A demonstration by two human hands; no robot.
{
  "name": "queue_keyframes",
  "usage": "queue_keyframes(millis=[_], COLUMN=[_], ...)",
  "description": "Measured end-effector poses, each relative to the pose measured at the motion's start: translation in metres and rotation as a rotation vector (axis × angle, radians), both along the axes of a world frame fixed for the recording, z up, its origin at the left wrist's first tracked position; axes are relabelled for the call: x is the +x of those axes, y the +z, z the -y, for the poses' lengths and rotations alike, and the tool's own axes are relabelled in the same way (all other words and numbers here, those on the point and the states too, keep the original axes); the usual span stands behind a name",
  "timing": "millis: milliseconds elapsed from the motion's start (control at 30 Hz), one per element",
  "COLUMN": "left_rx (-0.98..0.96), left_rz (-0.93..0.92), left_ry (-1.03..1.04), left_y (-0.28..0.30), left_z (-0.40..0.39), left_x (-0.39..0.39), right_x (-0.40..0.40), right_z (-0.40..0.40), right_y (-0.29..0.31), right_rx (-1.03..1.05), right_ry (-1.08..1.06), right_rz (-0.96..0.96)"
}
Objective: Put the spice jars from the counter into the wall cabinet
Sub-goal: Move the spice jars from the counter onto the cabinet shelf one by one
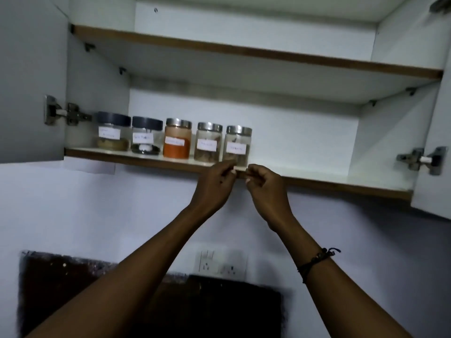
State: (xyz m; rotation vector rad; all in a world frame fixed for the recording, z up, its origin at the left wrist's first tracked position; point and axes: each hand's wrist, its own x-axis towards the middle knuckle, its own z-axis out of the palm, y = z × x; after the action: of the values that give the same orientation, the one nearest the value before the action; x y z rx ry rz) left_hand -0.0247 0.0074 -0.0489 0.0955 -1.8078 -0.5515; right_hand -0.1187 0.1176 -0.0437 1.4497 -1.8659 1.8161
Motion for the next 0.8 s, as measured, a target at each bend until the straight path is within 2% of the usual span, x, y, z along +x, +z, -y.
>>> queue_keyframes(millis=[67, 133, 300, 467, 633, 800], left_rx=[0.06, 0.138, 0.3, 0.36, 0.355, 0.475], left_rz=[-0.015, 0.055, 0.352, 0.7, 1.095, 1.224], left_ry=[-0.028, -0.035, -0.088, -0.165, -0.203, -0.129], left_y=[-0.023, -0.056, -0.171, -0.307, -0.412, -0.463], left_z=[-0.011, -0.023, -0.042, -0.073, -0.096, -0.107], left_x=[0.004, 0.005, 0.005, 0.02, 0.027, 0.028], right_x=[0.005, 0.011, 0.021, 0.035, 0.057, 0.074], right_z=[-0.012, -0.023, -0.043, -0.071, -0.103, -0.122], right_y=[-0.024, -0.057, -0.178, -0.324, -0.436, -0.483], right_rx=[0.018, 0.034, 0.197, 0.456, 0.746, 0.957], right_ry=[-0.026, -0.033, -0.061, -0.151, -0.262, -0.315], right_rz=[0.018, 0.047, 0.188, 0.284, 0.183, 0.134])
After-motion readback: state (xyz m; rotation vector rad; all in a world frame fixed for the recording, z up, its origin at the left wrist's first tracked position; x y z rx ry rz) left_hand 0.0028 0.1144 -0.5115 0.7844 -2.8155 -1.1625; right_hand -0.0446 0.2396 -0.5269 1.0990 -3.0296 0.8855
